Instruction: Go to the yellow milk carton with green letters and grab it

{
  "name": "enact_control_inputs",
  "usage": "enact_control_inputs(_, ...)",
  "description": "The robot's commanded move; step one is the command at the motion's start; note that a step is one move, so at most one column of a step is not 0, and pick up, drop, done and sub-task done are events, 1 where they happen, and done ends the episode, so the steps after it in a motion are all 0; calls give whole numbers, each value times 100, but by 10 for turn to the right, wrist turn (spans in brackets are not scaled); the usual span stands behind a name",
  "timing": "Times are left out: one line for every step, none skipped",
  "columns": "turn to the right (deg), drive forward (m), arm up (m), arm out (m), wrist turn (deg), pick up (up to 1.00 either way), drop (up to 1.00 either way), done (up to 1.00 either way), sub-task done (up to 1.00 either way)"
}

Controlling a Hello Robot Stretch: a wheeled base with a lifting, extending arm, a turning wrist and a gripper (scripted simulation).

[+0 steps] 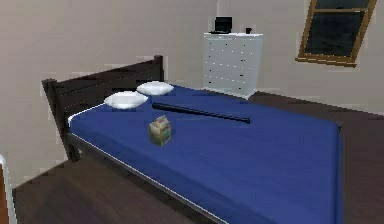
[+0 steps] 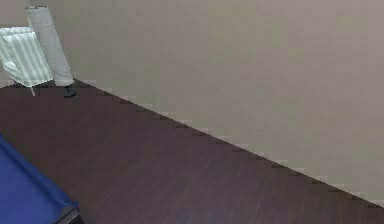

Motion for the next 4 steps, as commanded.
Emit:
enact_control_inputs(-60, 0, 0, 0, 0, 0, 0, 0, 0)
enact_control_inputs(0, 20, 0, 0, 0, 0, 0, 0, 0)
enact_control_inputs(-450, 0, 0, 0, 0, 0, 0, 0, 0)
enact_control_inputs(-450, 0, 0, 0, 0, 0, 0, 0, 0)
